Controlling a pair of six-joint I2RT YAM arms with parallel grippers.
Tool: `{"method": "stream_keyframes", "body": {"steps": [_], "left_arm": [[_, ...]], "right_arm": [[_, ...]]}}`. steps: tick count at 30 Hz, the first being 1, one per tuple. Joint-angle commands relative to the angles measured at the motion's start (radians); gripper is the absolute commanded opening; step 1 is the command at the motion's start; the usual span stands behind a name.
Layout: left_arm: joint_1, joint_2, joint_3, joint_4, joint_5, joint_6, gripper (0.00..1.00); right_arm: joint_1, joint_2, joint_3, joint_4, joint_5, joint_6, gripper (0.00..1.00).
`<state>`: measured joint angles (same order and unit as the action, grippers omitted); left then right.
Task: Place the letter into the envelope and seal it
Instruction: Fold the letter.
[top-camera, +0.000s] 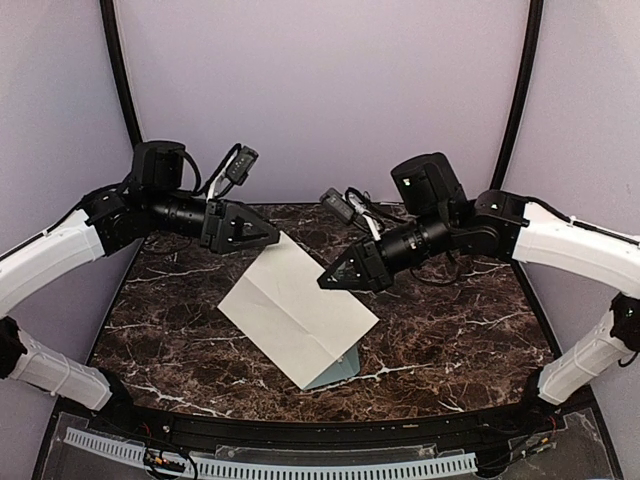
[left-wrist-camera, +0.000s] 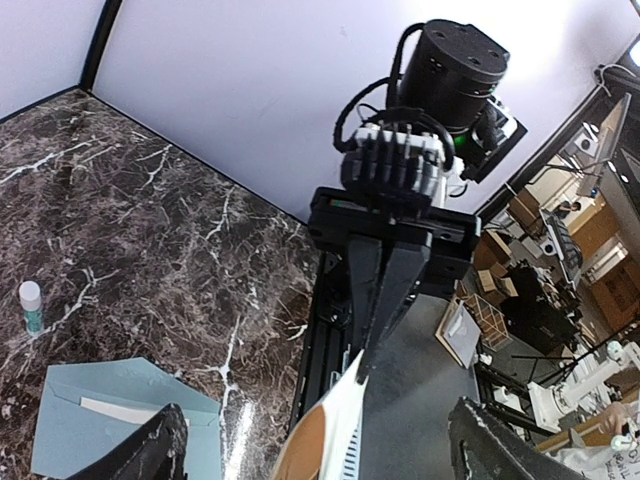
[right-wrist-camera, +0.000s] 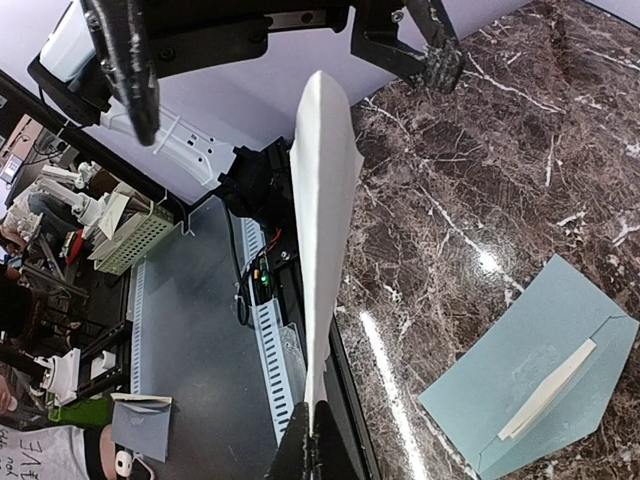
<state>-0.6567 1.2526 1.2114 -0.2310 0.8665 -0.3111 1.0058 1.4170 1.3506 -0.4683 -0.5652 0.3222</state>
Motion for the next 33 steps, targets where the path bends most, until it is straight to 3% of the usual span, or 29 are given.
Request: {"method": "stream_keyframes", "body": {"steps": [1,5,9,15,21,24,29,33], "left_arm": [[-0.004,0.01,0.024,-0.013,0.171,0.037,0.89],[-0.009,0.018,0.024,-0.043,0.189,0.055,0.86],[-0.012,0.024,0.021,-0.041,0.193,0.046,0.75],[-0.015,0.035,0.009,0.005,0.222,0.024,0.43],[-0.015,0.039,0.001,-0.006,0.234,0.029,0.18],[-0.014,0.038,-0.001,-0.013,0.232,0.035,0.16],[-0.014,0.033,-0.005,-0.003,0.22,0.035,0.0],[-0.015,0.014,-0.005,0.014,0.191,0.035,0.0]], "right_arm": [[0.01,0.014,0.042,0.015,-0.032,-0.012,0.0],[0.01,0.018,0.047,0.019,-0.045,-0.012,0.0],[0.011,0.031,0.051,0.025,-0.065,-0.009,0.0],[0.012,0.041,0.049,0.045,-0.069,-0.004,0.0],[0.013,0.032,0.041,0.049,-0.066,0.0,0.0],[0.013,0.027,0.036,0.049,-0.062,0.003,0.0],[0.013,0.026,0.035,0.037,-0.056,0.001,0.0],[0.012,0.015,0.024,0.022,-0.048,-0.003,0.09]]}}
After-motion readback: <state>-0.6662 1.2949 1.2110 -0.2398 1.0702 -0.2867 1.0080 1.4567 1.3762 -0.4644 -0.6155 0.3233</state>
